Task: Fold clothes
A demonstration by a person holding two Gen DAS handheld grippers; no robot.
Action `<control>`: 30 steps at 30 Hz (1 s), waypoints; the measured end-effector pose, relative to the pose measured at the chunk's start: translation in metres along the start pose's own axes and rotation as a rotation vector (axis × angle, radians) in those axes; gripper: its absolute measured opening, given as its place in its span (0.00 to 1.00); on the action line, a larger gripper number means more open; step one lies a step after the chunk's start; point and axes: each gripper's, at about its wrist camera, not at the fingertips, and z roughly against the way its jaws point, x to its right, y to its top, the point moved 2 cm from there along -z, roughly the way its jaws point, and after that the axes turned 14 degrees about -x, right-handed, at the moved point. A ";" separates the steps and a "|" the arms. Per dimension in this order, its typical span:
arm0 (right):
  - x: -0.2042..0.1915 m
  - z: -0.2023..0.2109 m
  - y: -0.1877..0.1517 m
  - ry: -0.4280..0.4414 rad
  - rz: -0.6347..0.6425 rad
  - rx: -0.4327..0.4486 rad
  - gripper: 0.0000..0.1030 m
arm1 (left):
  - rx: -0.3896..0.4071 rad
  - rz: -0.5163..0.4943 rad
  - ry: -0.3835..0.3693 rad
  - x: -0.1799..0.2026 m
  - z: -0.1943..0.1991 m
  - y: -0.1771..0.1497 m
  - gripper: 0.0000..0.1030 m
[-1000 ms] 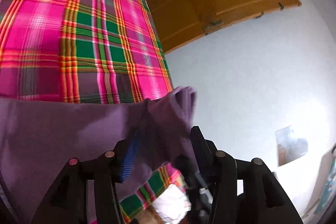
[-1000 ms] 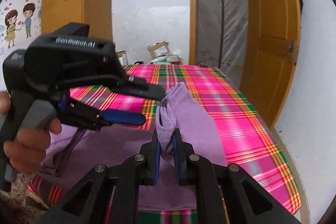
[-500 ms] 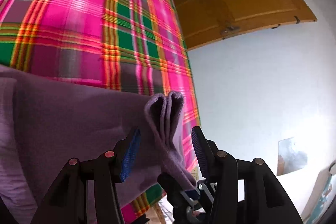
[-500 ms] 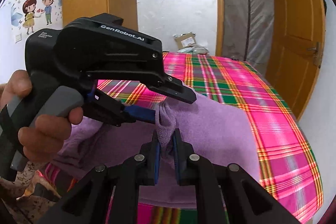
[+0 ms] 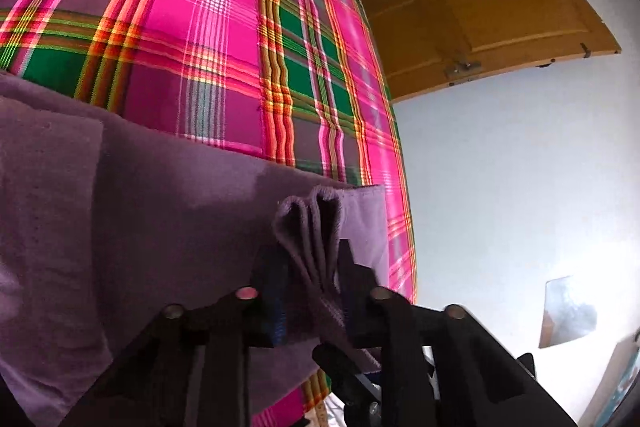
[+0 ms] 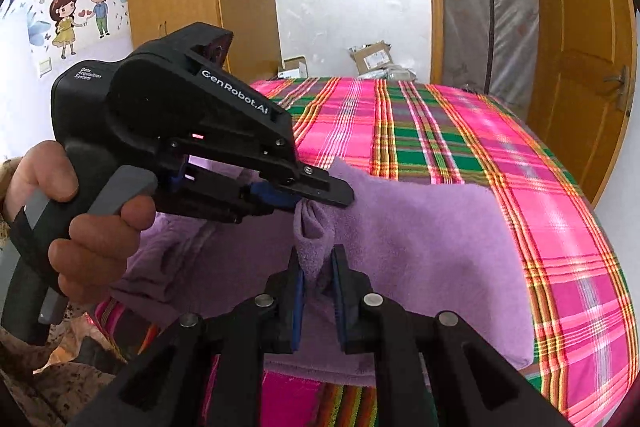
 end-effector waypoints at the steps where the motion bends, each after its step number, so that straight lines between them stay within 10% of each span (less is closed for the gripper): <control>1: 0.000 0.001 -0.001 -0.002 0.003 -0.003 0.14 | 0.003 0.001 0.003 -0.001 0.000 0.000 0.10; 10: 0.041 0.043 -0.037 -0.107 -0.059 0.009 0.23 | 0.028 -0.007 -0.022 0.001 0.004 -0.001 0.10; 15: 0.072 0.047 -0.063 -0.263 -0.168 -0.005 0.49 | 0.053 -0.036 -0.079 0.015 0.012 0.000 0.10; 30: 0.096 0.011 -0.050 -0.196 -0.278 -0.024 0.49 | 0.091 -0.082 -0.171 0.042 0.028 -0.009 0.10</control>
